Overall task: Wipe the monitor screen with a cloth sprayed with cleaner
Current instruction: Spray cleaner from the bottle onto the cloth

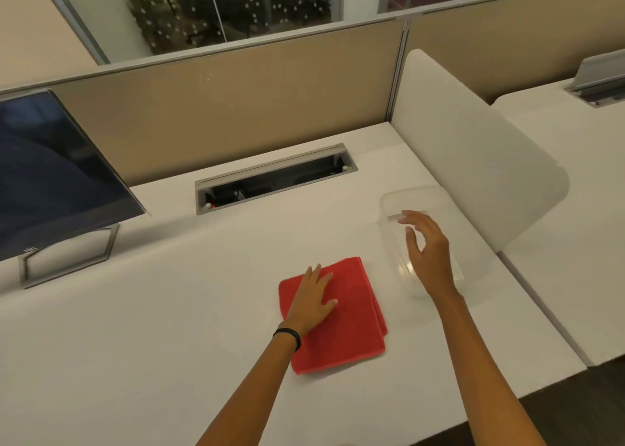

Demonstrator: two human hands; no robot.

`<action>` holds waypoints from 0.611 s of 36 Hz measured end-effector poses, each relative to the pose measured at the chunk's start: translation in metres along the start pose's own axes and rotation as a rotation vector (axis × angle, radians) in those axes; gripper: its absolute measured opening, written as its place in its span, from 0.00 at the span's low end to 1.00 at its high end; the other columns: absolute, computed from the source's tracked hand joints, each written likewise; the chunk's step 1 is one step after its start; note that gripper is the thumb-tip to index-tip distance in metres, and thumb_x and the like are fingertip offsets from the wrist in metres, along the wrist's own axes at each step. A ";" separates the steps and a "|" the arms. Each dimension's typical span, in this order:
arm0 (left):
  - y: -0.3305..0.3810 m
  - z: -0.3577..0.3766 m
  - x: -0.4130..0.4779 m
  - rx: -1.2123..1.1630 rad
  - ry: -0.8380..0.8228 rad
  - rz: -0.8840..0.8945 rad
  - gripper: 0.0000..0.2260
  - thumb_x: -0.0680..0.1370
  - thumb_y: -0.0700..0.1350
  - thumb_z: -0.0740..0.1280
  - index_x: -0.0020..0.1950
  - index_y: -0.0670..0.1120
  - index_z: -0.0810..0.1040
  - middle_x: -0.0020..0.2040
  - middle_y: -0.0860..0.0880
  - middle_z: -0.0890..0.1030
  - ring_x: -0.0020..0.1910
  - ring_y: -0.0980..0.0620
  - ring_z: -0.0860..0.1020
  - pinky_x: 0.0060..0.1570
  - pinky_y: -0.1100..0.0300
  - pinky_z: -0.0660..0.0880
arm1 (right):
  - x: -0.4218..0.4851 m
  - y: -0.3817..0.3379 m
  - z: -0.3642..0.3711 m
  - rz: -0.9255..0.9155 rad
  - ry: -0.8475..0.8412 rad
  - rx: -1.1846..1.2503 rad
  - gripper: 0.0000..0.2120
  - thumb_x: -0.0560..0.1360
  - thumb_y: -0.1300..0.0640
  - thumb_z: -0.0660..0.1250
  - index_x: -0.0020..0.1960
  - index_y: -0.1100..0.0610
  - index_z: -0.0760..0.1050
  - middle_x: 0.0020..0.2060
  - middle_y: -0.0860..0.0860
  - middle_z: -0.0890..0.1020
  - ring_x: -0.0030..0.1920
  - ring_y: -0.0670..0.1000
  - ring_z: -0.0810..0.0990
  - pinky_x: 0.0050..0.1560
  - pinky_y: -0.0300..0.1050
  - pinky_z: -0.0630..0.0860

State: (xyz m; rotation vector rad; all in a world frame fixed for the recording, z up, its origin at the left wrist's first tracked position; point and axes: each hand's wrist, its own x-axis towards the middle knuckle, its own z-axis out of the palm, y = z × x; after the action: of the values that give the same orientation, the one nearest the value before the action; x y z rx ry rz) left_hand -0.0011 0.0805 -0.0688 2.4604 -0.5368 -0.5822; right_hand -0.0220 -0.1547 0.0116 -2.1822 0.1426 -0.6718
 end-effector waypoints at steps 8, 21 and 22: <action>0.003 0.018 -0.002 0.240 -0.165 0.002 0.33 0.78 0.53 0.62 0.76 0.49 0.46 0.77 0.44 0.42 0.76 0.44 0.40 0.73 0.46 0.41 | -0.030 0.034 -0.030 0.265 0.301 -0.034 0.13 0.77 0.65 0.62 0.60 0.59 0.73 0.57 0.56 0.78 0.58 0.55 0.76 0.59 0.47 0.73; 0.001 0.020 -0.011 0.105 -0.164 -0.096 0.29 0.79 0.53 0.59 0.76 0.51 0.49 0.78 0.46 0.46 0.76 0.46 0.46 0.73 0.45 0.42 | -0.038 0.051 -0.020 0.587 0.062 0.012 0.21 0.72 0.60 0.70 0.63 0.58 0.68 0.56 0.59 0.78 0.55 0.58 0.78 0.50 0.45 0.74; 0.002 0.018 -0.011 0.077 -0.146 -0.098 0.28 0.79 0.53 0.58 0.75 0.51 0.51 0.77 0.46 0.48 0.76 0.46 0.47 0.73 0.45 0.42 | -0.037 0.051 -0.020 0.585 0.049 -0.012 0.20 0.72 0.61 0.70 0.62 0.58 0.69 0.56 0.59 0.78 0.55 0.58 0.77 0.51 0.47 0.74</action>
State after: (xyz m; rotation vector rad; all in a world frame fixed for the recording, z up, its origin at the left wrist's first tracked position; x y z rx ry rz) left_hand -0.0197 0.0765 -0.0783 2.5414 -0.5065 -0.7998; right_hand -0.0571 -0.1897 -0.0319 -1.9898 0.7759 -0.3860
